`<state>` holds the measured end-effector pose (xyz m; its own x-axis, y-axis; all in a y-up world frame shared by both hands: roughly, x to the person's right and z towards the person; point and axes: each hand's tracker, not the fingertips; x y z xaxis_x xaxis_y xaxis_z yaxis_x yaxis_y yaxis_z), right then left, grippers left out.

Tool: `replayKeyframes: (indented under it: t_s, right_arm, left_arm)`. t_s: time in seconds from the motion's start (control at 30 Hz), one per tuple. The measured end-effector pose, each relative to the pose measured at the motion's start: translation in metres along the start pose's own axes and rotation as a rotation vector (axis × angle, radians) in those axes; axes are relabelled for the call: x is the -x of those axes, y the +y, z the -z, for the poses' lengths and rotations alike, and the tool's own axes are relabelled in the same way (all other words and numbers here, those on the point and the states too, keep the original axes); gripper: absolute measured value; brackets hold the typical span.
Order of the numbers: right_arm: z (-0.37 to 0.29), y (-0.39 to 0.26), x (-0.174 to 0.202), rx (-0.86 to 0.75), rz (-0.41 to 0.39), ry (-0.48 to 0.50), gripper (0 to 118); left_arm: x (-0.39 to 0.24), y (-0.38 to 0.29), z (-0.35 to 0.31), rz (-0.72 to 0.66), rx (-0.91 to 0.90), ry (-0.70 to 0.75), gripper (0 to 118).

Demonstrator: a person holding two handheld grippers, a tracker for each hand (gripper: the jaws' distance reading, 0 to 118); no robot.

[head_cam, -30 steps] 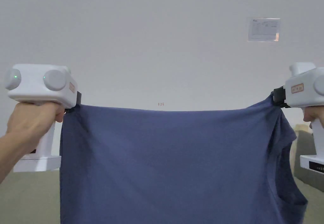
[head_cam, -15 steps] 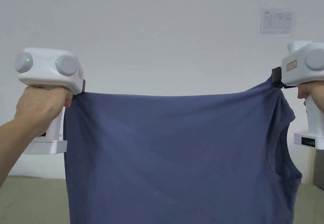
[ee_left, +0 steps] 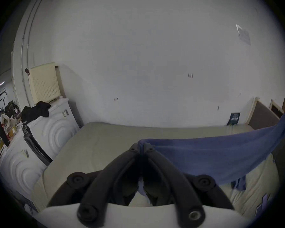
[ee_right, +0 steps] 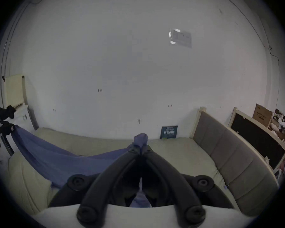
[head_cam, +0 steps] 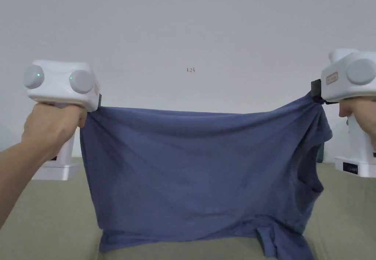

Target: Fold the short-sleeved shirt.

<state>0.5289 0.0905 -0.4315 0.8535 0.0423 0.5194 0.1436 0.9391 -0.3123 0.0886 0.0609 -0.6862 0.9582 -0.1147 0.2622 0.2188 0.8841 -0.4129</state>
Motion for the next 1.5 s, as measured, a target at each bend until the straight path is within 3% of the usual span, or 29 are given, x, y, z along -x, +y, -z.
replayKeyframes:
  t_s: [0.23,0.5,0.73,1.07,1.17,1.37,1.4,1.43,1.47,1.5]
  right_arm:
    - [-0.035,-0.124,-0.014,0.113,-0.04,0.037,2]
    - [-0.137,-0.263,-0.033,0.207,0.099,0.093,2]
    - [-0.234,-0.366,-0.052,0.27,0.106,0.123,2]
    - [-0.336,-0.441,-0.066,0.322,0.14,0.168,2]
    - [-0.345,-0.455,-0.065,0.351,0.113,0.167,2]
    - [-0.34,-0.462,-0.067,0.374,0.149,0.16,2]
    - [-0.339,-0.461,-0.066,0.372,0.145,0.157,5]
    - [-0.339,-0.459,-0.066,0.373,0.145,0.151,21]
    - [-0.34,-0.456,-0.064,0.371,0.153,0.134,46]
    - [-0.341,-0.454,-0.063,0.365,0.156,0.12,74]
  left_arm:
    - [0.0,-0.106,-0.007,0.046,0.107,-0.086,1]
    - [0.029,-0.244,-0.085,0.035,0.195,-0.157,1]
    - [0.064,-0.355,-0.167,-0.021,0.287,-0.189,1]
    - [0.105,-0.437,-0.268,-0.035,0.325,-0.215,1]
    - [0.108,-0.446,-0.282,-0.035,0.339,-0.233,1]
    - [0.106,-0.452,-0.277,-0.017,0.393,-0.26,1]
    - [0.106,-0.452,-0.276,-0.029,0.396,-0.273,1]
    - [0.102,-0.451,-0.279,-0.044,0.37,-0.262,4]
    - [0.101,-0.447,-0.281,-0.039,0.364,-0.258,21]
    - [0.101,-0.443,-0.281,-0.042,0.364,-0.255,61]
